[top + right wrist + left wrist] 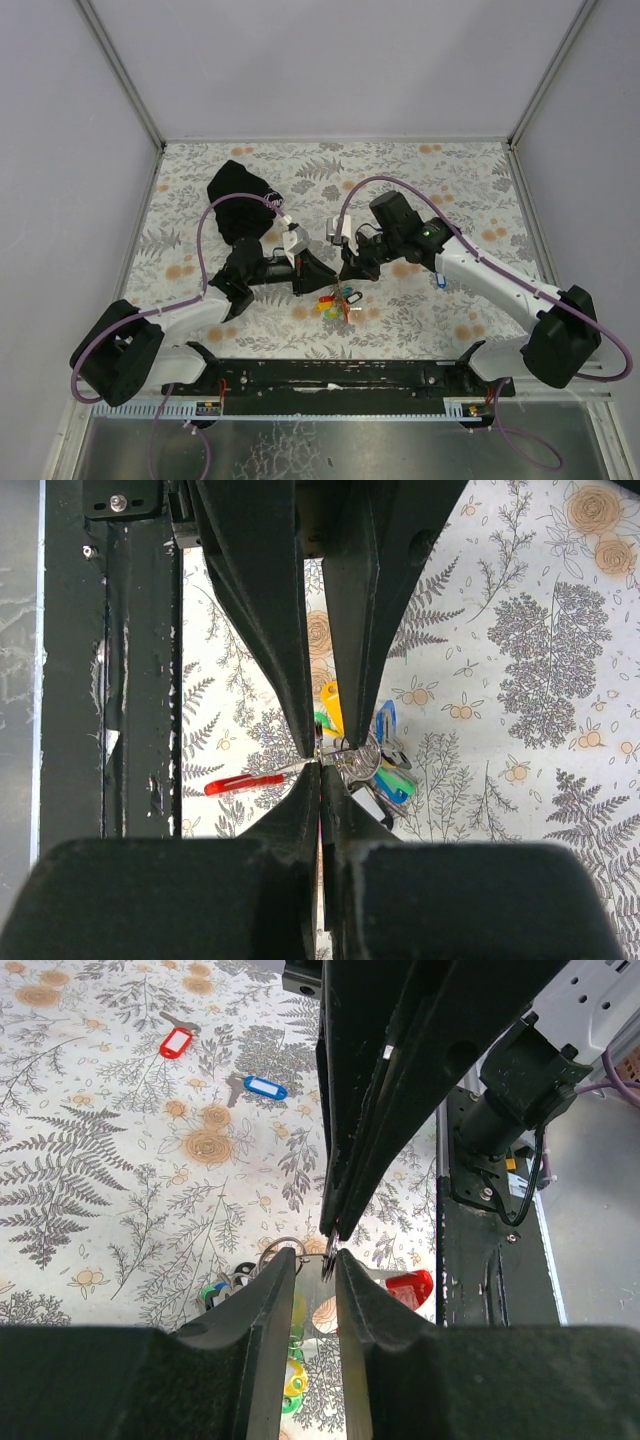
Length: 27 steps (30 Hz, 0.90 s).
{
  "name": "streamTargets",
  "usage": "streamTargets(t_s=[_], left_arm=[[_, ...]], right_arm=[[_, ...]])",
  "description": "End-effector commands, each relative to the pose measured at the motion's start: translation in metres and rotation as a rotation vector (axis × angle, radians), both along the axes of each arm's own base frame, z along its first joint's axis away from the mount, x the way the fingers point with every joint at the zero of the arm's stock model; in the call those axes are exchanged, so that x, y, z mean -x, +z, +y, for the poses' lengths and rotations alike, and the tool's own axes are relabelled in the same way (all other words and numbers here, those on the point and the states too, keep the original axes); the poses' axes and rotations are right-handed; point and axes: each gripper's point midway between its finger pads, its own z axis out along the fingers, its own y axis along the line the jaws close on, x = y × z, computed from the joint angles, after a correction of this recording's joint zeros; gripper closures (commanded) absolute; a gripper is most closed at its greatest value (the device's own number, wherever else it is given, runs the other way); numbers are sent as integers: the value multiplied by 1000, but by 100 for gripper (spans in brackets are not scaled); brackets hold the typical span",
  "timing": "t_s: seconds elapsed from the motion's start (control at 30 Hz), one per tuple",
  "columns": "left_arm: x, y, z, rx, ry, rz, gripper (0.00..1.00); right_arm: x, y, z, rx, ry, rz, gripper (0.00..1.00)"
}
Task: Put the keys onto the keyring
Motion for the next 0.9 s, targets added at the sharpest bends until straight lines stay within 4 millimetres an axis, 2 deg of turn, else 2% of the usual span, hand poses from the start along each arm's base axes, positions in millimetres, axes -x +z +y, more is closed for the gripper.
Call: streamTargets(t_s=[0.0,0.1,0.37,0.57,0.67,0.73,0.87], left_arm=[[0,8,-3,-1,-29,-43,78],[0,9,-4,-4,-31,-48,79],[1,9,-3,-7,-38,-77,99],[-2,5,-2,-21,5,-167,100],[3,4,-5,-18,4,-237,100],[4,6,-2,-1,18,-288,100],[5,5,7,16,61,-393,100]], right_arm=[[-3,18,6,-15,20,-45,100],[-2,17,7,-4,25,-43,100],[-2,18,7,10,24,-51,100],[3,22,9,8,30,-68,100],[4,22,10,11,32,-82,90],[3,23,8,15,17,-95,78],[-2,36,3,-29,-39,-165,64]])
